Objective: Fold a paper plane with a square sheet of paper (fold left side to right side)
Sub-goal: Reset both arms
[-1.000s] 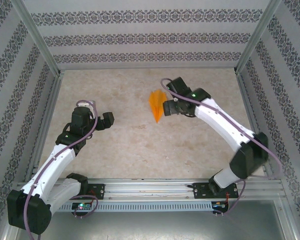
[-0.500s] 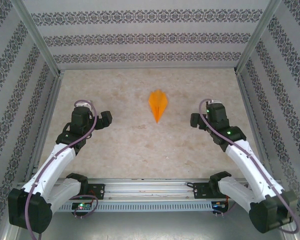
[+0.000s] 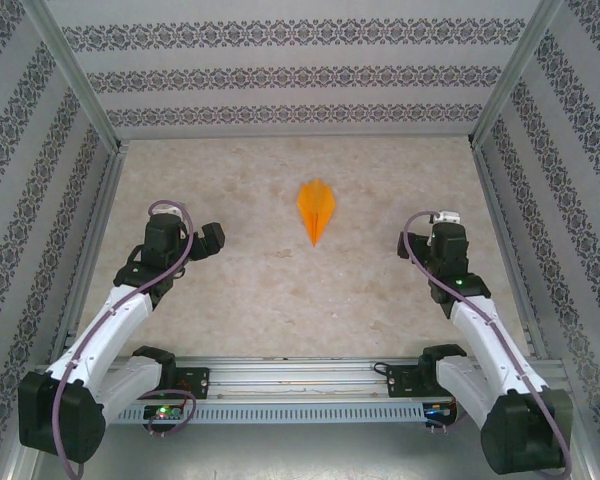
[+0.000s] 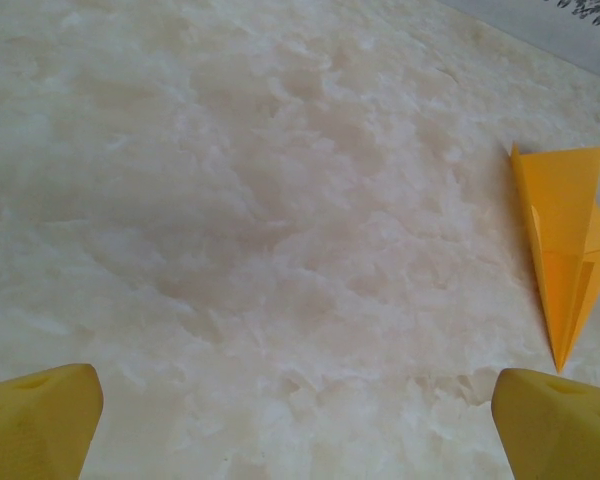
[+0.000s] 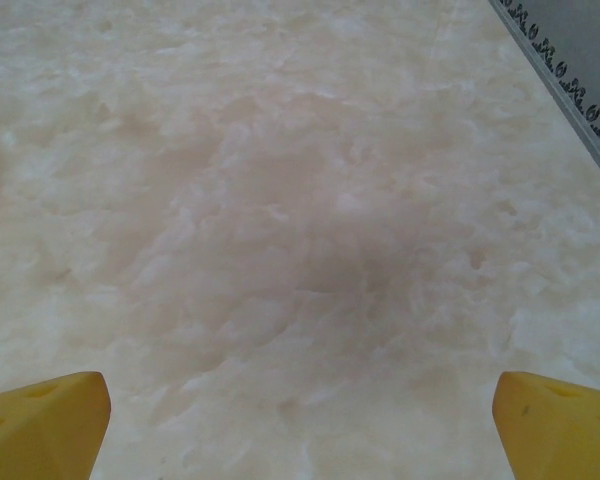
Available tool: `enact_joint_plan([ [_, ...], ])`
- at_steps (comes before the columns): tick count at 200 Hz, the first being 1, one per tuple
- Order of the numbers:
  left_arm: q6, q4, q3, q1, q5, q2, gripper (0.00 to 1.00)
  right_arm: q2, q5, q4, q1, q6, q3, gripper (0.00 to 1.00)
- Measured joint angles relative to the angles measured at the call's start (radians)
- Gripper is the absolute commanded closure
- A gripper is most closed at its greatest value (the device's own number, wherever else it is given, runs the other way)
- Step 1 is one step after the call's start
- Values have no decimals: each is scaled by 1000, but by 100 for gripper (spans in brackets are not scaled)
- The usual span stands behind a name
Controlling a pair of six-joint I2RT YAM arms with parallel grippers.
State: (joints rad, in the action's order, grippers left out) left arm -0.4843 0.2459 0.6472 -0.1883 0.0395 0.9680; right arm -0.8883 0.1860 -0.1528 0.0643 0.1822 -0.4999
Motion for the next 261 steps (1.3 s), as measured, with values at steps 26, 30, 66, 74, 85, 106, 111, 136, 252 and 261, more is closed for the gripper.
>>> enact_joint_plan([
  [26,-7,-3,0,1,8,20,0,-54,-19,161,-52,-10,101,2],
  [30,-7,-6,0,1,8,24,0,-66,-23,185,-60,-11,116,2],
  [66,-8,-7,0,1,11,55,0,-182,-79,380,-98,-42,188,2],
  [74,-7,-7,0,1,11,60,0,-205,-96,430,-101,-52,188,2],
  [85,-7,-7,0,1,11,63,0,-240,-117,502,-102,-58,188,2],
  [106,-7,-7,0,2,11,65,0,-330,-166,643,-102,-60,187,2],
  [111,-7,-8,0,4,12,65,0,-354,-177,673,-102,-60,186,2],
  [136,-7,-8,0,13,11,65,0,-439,-226,787,-102,-79,179,2],
  [252,26,3,6,27,1,51,0,-642,-253,1063,-88,-116,132,2],
  [261,36,9,15,28,0,50,0,-642,-250,1061,-86,-119,132,2],
])
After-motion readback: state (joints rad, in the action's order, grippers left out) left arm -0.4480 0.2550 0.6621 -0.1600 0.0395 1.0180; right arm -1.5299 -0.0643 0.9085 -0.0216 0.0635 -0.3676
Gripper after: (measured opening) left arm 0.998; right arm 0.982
